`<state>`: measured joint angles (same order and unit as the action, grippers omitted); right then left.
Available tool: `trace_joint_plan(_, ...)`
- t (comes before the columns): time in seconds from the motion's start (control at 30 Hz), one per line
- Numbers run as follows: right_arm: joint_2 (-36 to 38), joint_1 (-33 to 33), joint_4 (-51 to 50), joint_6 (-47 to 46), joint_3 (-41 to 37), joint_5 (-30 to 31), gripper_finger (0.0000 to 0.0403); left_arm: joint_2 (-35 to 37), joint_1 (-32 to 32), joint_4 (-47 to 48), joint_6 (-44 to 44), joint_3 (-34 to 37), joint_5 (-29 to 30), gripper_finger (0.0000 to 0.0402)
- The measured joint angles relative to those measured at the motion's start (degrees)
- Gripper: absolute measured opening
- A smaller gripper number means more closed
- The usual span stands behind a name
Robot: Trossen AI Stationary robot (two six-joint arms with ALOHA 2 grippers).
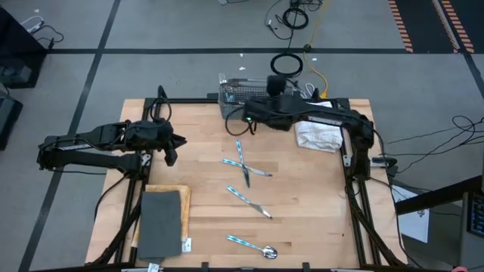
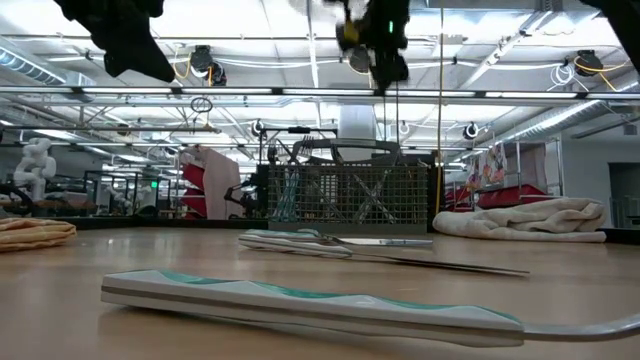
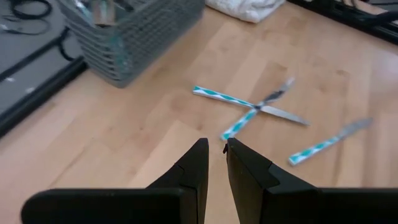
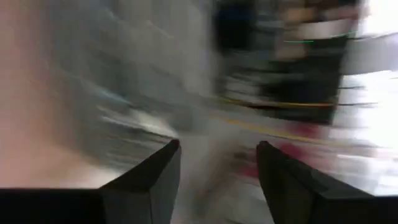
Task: Sort silverware
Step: Put the knife into the silverware basket
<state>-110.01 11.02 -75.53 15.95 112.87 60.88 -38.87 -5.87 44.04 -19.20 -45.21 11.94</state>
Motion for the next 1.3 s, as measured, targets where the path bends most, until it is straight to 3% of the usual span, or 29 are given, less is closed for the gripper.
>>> trace_joint_plan(0.13,1.42,-2.86,-4.49,-24.20,7.37,-31.35,0.0196,0.00,0.00,-0.17,-0.20,0.00,-2.96,0.0063)
trace_joint_plan(0.2,1.60,-4.55,-3.70,-30.54,8.15,-40.52,0.0197,0.00,0.00,-0.22,-1.24,0.00,-3.19,0.0063)
trace_joint_plan(0.37,-0.58,-9.51,1.51,-37.04,3.65,-38.93,0.0197,0.00,0.00,-0.25,-1.92,0.00,-3.78,0.0063)
trace_joint_plan(0.47,-3.15,-9.25,6.30,-41.37,-1.40,-38.75,0.0197,0.00,0.00,-0.24,-2.88,0.00,-4.30,0.0063)
trace_joint_plan(0.7,-6.35,-5.58,21.60,-48.39,-10.13,-47.52,0.0197,0.02,0.00,-0.22,-2.98,0.00,-4.96,0.0063)
trace_joint_plan(1.3,-13.54,-4.83,29.52,-56.85,-15.08,-53.73,0.0197,-0.04,0.00,0.52,-1.45,0.00,-5.79,0.0063)
